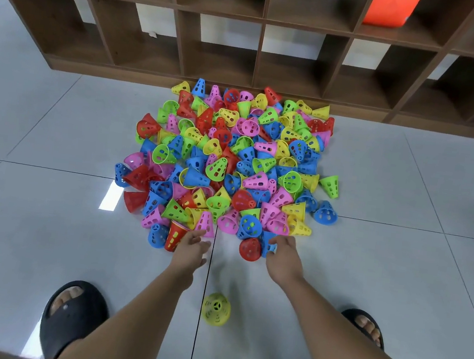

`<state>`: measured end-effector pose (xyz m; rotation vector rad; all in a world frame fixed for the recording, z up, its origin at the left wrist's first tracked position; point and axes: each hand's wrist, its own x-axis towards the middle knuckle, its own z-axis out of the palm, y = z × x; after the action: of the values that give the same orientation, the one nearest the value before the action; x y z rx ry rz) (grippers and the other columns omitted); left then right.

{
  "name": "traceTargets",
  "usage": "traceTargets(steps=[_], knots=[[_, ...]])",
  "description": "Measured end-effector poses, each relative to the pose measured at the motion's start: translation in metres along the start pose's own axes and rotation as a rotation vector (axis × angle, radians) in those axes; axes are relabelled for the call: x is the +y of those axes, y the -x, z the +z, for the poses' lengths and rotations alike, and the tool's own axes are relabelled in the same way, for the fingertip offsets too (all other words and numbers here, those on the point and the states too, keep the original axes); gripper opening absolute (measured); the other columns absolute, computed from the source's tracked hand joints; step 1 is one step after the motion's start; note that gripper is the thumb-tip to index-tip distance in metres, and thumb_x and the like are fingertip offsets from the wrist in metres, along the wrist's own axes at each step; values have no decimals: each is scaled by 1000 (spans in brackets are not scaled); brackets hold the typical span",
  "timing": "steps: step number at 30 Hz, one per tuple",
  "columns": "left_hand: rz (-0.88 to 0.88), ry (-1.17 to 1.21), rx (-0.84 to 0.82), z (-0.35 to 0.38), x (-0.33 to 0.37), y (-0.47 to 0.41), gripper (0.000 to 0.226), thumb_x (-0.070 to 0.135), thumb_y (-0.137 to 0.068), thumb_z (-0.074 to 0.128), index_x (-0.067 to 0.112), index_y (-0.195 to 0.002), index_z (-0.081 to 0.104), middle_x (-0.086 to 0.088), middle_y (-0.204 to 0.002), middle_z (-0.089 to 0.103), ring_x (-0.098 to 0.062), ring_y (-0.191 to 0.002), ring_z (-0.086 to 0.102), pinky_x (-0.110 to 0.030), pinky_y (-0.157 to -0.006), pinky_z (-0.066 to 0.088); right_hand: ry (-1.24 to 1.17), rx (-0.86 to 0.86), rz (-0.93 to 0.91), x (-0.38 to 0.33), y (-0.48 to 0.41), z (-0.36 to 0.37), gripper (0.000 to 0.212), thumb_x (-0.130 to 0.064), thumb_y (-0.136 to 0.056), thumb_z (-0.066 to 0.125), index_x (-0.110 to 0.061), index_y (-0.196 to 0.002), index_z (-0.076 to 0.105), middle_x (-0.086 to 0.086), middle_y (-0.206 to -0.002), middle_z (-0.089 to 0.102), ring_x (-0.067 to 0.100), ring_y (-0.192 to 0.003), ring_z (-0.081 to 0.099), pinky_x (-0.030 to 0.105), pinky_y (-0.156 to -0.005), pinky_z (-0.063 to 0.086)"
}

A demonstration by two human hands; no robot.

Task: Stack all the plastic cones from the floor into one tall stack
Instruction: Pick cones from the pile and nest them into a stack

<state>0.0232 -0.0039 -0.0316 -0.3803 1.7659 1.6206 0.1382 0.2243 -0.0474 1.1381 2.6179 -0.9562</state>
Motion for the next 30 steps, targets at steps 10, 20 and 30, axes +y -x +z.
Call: traceTargets(steps=[10,20,30], knots=[[-44,-3,-49,-9,-2,-11,56,9,-99,65,31,-150,57,3,-149,52,-24,-135,54,-48,-106,55,242,-201,-166,10,-11,2,40,-11,-98,55,-17,-137,60,2,-163,25,34,-121,59,35,-97,51],[58,-11,88,-4,2,4,23,13,-95,78,18,-118,76,1,-120,71,-21,-107,64,-40,-95,54,193,-86,-156,22,13,13,21,-16,-101,55,-16,-113,73,9,-122,57,30,-103,67,38,-93,53],[7,132,-20,8,8,47,30,5,-89,83,9,-113,66,-11,-95,72,-23,-81,68,-32,-72,61,-172,61,-12,22,40,22,15,-10,-94,64,-23,-88,68,2,-95,70,23,-88,65,34,-79,53]])
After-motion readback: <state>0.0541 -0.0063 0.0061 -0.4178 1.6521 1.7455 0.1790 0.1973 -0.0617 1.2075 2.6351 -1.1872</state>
